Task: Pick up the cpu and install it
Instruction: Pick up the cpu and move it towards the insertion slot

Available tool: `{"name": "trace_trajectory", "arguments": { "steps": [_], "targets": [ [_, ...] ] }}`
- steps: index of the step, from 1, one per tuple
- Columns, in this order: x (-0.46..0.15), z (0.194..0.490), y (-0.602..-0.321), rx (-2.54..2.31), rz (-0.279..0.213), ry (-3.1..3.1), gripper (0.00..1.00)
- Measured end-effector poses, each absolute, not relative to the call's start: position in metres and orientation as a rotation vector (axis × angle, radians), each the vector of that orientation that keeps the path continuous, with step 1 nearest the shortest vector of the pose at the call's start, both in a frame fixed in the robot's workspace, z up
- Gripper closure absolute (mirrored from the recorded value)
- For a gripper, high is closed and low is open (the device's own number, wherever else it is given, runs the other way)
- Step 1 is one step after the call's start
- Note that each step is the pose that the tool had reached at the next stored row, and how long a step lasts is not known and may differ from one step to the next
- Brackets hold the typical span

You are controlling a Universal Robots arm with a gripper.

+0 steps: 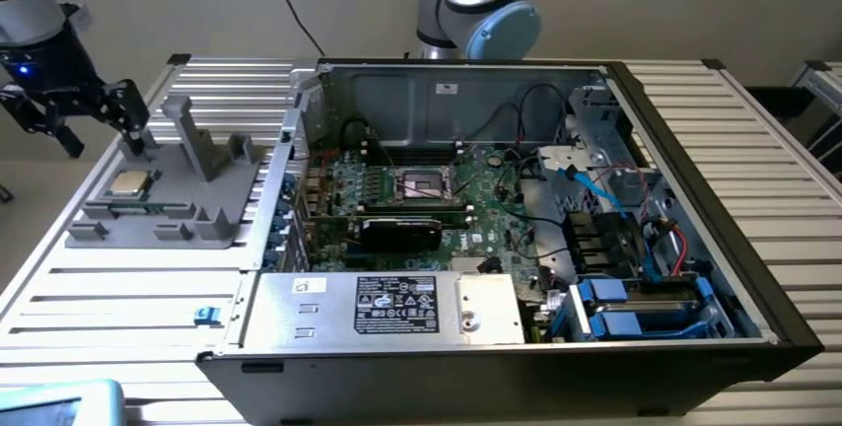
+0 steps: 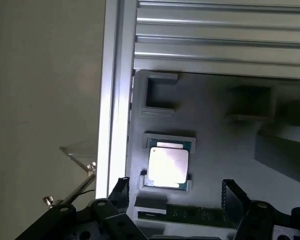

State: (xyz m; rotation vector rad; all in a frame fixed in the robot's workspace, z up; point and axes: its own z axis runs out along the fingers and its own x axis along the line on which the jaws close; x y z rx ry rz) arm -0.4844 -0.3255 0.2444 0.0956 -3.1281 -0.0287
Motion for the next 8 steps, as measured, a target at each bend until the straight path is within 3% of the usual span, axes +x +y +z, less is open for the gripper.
{"name": "trace_trajectory", "arguments": {
  "steps": [8],
  "targets": [
    [-0.484, 0.230, -0.326, 0.088, -0.029, -3.128, 0.16]
  ]
}}
